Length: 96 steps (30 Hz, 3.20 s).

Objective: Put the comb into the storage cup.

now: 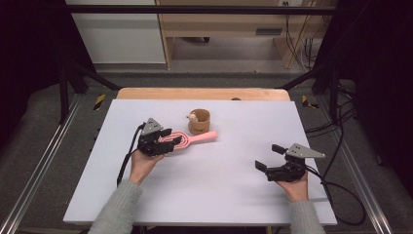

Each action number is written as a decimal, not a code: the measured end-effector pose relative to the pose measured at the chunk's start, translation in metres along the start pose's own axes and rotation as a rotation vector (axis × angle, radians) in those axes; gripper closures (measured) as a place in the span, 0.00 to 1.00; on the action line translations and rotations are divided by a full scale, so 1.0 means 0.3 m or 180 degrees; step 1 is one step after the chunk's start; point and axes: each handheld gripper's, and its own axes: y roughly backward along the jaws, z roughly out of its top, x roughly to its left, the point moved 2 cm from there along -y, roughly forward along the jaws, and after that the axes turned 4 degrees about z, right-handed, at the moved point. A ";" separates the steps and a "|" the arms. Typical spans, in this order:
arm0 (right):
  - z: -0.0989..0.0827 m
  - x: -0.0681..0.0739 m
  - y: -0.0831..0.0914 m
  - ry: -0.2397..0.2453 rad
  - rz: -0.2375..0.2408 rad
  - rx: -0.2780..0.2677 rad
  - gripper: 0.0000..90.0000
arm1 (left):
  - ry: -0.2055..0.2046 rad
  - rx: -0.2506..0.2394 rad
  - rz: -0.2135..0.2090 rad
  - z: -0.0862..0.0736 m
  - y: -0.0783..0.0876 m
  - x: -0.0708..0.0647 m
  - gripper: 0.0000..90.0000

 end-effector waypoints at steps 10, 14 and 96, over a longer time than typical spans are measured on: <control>-0.001 0.000 -0.001 0.0003 -0.0006 0.0011 0.00 | 0.0011 0.0075 -0.0002 0.011 -0.056 -0.024 0.65; -0.001 0.000 -0.002 0.0004 -0.0009 0.0013 0.00 | 0.0038 0.0080 -0.0025 0.018 -0.076 -0.034 0.70; -0.002 -0.001 -0.004 -0.0011 -0.0006 0.0024 0.00 | 0.0023 0.0600 0.0123 0.007 -0.348 -0.092 1.00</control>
